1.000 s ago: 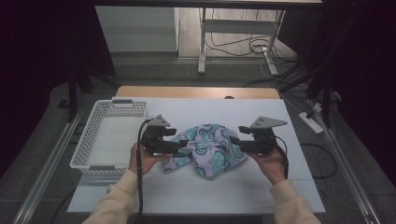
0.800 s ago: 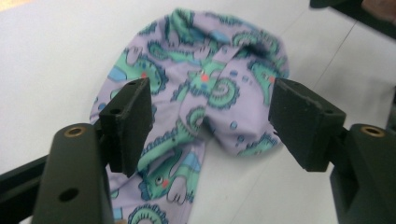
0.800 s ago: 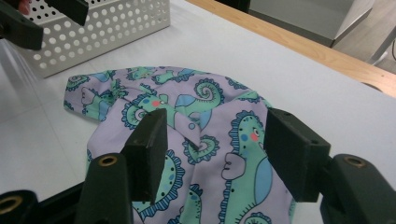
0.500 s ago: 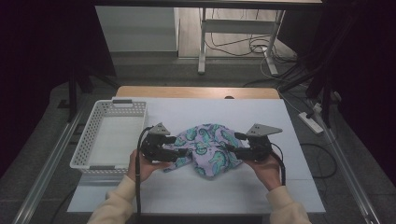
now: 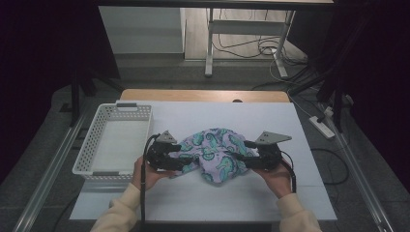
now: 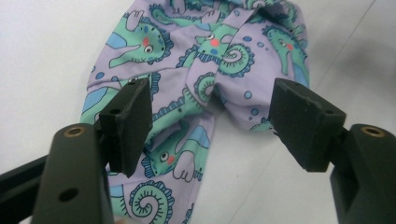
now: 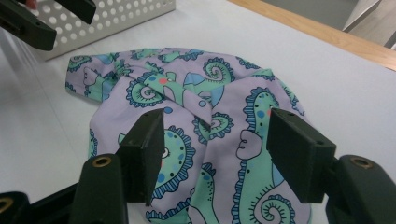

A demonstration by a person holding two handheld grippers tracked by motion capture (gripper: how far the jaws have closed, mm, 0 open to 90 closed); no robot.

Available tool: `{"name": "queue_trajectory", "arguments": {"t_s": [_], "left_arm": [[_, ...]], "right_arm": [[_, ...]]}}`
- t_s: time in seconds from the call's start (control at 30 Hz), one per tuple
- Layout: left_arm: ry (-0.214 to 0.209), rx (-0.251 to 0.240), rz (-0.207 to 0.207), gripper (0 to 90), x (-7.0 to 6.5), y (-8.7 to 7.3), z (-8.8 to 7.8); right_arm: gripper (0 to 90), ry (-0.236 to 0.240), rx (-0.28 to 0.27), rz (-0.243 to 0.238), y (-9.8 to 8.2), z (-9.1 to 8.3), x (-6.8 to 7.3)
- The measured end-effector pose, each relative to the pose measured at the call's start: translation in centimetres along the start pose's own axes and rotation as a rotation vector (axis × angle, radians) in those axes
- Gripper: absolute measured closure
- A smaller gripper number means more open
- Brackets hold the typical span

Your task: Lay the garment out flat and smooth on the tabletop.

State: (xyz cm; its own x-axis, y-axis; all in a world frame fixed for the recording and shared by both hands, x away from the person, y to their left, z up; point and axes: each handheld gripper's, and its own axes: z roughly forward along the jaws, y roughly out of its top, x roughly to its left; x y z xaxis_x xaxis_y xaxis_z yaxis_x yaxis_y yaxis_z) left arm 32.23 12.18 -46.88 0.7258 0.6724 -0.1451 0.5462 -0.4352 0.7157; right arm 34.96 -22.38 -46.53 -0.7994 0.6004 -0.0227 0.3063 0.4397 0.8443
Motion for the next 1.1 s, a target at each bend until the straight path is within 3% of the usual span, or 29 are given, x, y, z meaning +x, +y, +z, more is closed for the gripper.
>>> {"name": "queue_trajectory", "arguments": {"t_s": [0.3,0.5,1.1], "left_arm": [[0.003,0.026,0.004,30.3,0.0,-0.3,0.6],[0.006,0.037,0.008,30.1,0.0,-0.4,1.0],[0.03,0.088,0.036,28.9,0.4,-0.5,2.6]], "right_arm": [[35.8,-0.015,0.072,-0.028,-0.8,1.1,0.2],[35.8,-0.033,0.115,0.006,-1.8,1.9,-0.4],[35.8,-0.061,0.101,-0.017,-1.6,2.9,-0.3]]}}
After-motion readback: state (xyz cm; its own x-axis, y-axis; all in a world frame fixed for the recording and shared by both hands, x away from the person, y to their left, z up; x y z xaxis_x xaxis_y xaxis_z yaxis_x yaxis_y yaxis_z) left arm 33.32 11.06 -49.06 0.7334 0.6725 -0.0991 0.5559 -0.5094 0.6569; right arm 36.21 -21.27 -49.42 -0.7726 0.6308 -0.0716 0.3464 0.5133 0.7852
